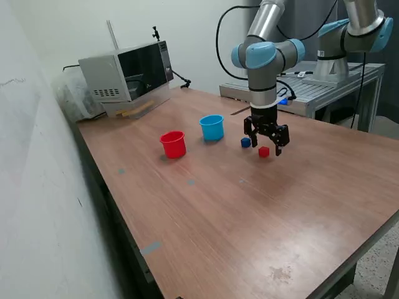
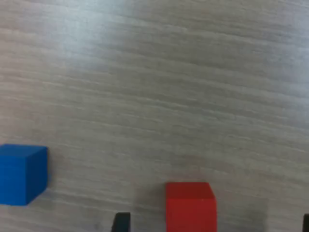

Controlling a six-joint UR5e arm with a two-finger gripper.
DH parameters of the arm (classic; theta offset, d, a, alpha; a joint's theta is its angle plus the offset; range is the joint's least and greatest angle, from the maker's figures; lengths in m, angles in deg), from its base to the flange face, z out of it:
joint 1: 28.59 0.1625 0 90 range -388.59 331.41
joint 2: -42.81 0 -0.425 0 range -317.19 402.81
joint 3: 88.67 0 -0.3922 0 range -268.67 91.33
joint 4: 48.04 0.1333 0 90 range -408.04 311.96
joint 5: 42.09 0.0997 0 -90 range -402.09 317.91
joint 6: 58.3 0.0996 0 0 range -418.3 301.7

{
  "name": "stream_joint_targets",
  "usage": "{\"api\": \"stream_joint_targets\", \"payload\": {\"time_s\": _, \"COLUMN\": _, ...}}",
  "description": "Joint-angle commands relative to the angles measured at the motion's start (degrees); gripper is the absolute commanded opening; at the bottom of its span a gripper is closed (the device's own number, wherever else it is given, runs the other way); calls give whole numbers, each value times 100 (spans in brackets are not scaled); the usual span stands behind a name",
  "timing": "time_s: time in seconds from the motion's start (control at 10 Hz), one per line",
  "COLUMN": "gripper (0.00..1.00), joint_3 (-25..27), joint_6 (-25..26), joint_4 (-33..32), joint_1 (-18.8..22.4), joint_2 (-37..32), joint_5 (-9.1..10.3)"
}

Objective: Place red objects in the red bin, and blue objects in the blue bin.

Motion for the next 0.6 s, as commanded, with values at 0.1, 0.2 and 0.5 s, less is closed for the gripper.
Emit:
{"api": "stream_joint_targets", "payload": {"time_s": 0.1, "gripper": 0, "joint_3": 18, "joint_6": -1, "joint_4": -5, "joint_1": -41, "joint_2": 3, "joint_5": 0}}
{"api": "stream_joint_targets", "payload": {"time_s": 0.2, "gripper": 0, "joint_3": 18, "joint_6": -1, "joint_4": 4, "joint_1": -33, "joint_2": 38, "joint_5": 0}}
{"api": "stream_joint_targets", "payload": {"time_s": 0.5, "gripper": 0, "joint_3": 45, "joint_6": -1, "joint_4": -40, "joint_1": -32, "joint_2": 108, "joint_5": 0}}
